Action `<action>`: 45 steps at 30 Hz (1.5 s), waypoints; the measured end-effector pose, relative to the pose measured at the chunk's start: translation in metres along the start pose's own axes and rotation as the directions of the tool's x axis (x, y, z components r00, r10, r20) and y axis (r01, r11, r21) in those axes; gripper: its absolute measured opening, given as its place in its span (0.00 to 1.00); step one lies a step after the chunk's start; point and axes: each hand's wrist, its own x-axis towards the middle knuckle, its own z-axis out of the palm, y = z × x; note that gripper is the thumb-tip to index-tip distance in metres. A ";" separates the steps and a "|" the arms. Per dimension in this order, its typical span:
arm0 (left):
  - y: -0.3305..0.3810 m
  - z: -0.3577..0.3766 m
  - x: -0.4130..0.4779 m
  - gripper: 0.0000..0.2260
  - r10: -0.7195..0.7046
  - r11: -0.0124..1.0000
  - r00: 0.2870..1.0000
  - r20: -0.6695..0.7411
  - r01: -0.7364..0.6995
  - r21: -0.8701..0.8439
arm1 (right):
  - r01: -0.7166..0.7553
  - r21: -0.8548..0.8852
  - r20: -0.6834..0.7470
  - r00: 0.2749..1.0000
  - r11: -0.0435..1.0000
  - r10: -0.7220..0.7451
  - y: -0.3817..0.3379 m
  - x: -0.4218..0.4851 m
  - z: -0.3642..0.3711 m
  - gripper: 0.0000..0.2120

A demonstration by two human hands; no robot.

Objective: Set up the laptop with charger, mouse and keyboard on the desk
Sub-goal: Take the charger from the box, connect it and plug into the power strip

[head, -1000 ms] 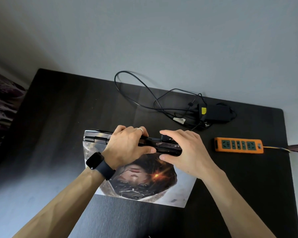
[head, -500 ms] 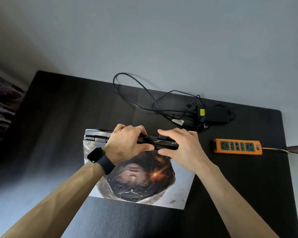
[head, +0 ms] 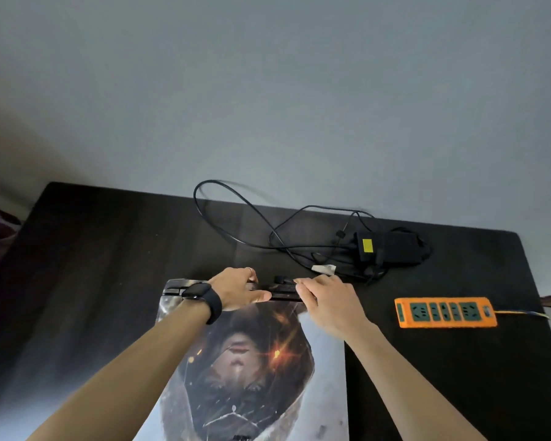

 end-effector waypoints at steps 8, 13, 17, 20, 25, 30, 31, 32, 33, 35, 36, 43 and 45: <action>-0.010 0.017 0.013 0.19 0.029 0.999 0.996 -0.086 -0.026 0.037 | -0.079 0.158 -0.113 0.989 0.984 0.098 0.014 0.016 0.023 0.12; -0.010 0.028 0.006 0.21 0.130 0.991 0.961 -0.243 -0.118 0.066 | -0.099 0.207 -0.152 0.980 0.973 0.132 0.016 0.019 0.031 0.11; 0.000 0.030 0.004 0.19 0.115 0.987 0.970 -0.216 -0.086 0.136 | -0.106 0.241 -0.181 0.972 0.965 0.152 0.018 0.018 0.038 0.11; 0.003 0.043 0.000 0.19 0.105 0.977 0.958 -0.268 -0.050 0.206 | -0.077 0.297 -0.175 0.975 0.952 0.133 0.022 0.019 0.036 0.10; 0.010 0.083 -0.010 0.23 0.106 0.982 0.873 -0.476 -0.017 0.186 | -0.096 0.350 -0.276 0.940 0.932 0.201 0.038 0.014 0.036 0.08; 0.003 0.086 0.000 0.25 0.148 0.970 0.879 -0.454 -0.039 0.241 | -0.149 0.357 -0.341 0.898 0.922 0.277 0.043 0.013 0.044 0.09; 0.001 0.085 0.001 0.26 0.160 0.966 0.883 -0.442 -0.047 0.255 | -0.140 0.385 -0.336 0.899 0.912 0.280 0.044 0.015 0.045 0.08; 0.000 0.084 0.002 0.26 0.163 0.964 0.884 -0.438 -0.048 0.261 | -0.121 0.403 -0.343 0.899 0.907 0.273 0.045 0.017 0.045 0.08; 0.000 0.084 0.001 0.26 0.160 0.964 0.885 -0.438 -0.045 0.262 | -0.098 0.418 -0.353 0.898 0.903 0.261 0.048 0.018 0.045 0.08; 0.001 0.084 0.000 0.27 0.153 0.964 0.888 -0.434 -0.039 0.261 | -0.056 0.459 -0.360 0.901 0.887 0.244 0.053 0.018 0.045 0.08; 0.001 0.084 0.000 0.27 0.151 0.965 0.889 -0.432 -0.038 0.261 | -0.040 0.474 -0.354 0.906 0.880 0.232 0.056 0.017 0.044 0.08; 0.003 0.085 -0.001 0.28 0.130 0.969 0.884 -0.449 -0.016 0.248 | 0.020 0.247 -0.399 0.913 0.969 0.083 0.073 0.012 0.034 0.08; 0.006 0.085 -0.001 0.28 0.111 0.971 0.890 -0.443 -0.001 0.241 | 0.002 0.258 -0.380 0.919 0.966 0.100 0.075 0.013 0.030 0.08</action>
